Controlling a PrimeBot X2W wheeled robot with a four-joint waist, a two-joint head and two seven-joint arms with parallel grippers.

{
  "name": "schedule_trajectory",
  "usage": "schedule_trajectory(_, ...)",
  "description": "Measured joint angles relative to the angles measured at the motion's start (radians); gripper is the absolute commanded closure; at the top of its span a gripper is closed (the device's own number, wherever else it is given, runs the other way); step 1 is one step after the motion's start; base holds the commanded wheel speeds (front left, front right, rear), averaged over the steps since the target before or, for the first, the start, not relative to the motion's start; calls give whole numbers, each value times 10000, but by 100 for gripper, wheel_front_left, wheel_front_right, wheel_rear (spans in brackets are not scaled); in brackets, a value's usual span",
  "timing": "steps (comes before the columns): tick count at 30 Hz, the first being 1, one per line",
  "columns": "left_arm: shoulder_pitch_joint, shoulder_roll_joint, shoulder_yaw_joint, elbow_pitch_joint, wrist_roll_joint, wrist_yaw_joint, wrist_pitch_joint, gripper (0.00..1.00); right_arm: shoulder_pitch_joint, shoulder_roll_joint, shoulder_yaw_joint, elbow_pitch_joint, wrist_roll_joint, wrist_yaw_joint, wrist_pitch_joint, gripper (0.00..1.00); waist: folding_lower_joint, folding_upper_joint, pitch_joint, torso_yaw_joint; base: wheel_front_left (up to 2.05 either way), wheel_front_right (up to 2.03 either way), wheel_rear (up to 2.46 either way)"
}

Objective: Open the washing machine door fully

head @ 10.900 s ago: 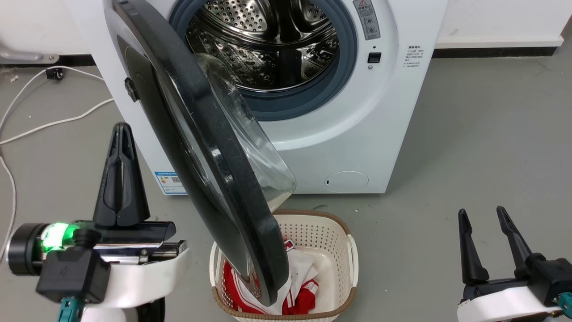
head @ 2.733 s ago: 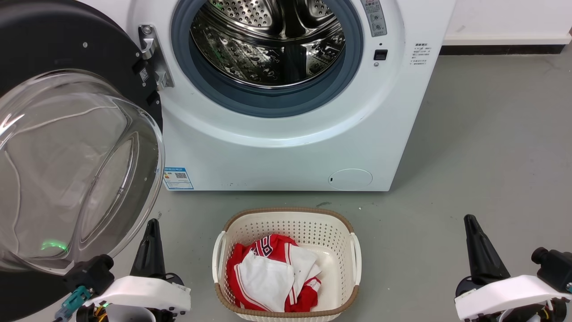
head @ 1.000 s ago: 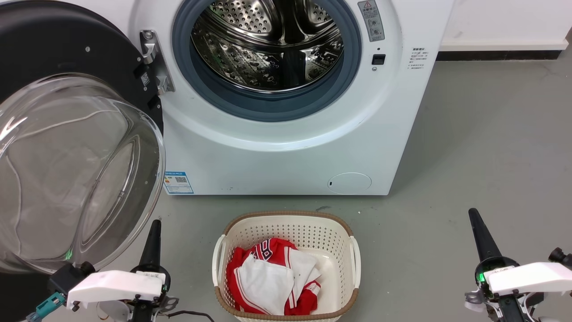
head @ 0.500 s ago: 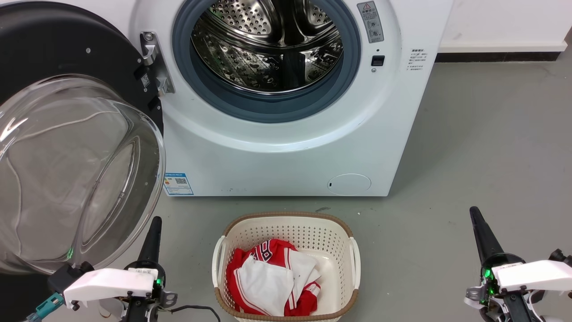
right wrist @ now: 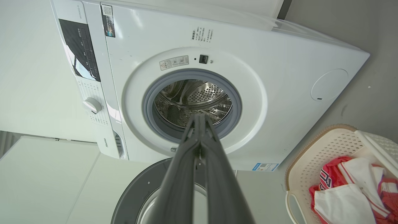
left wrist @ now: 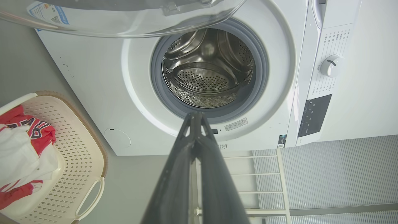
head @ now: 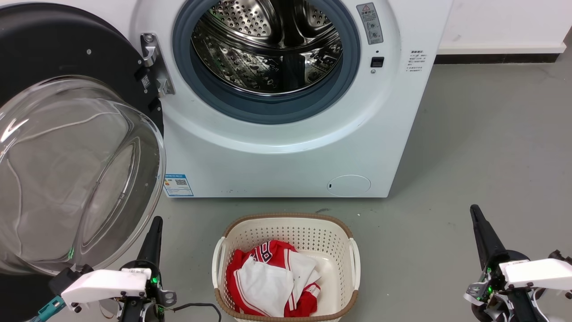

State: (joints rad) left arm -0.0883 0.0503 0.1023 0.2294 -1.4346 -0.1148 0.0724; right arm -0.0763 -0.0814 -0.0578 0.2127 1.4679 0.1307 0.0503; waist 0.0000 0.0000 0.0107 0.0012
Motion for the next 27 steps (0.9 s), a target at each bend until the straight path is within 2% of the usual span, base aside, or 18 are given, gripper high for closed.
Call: schedule_trajectory(27, -167, 0, 111, 167, -1774, -148, 424, 100, -230, 33, -196, 305, 1739, 0, 341, 100, 0, 0, -76, -12, 0, 0, 0)
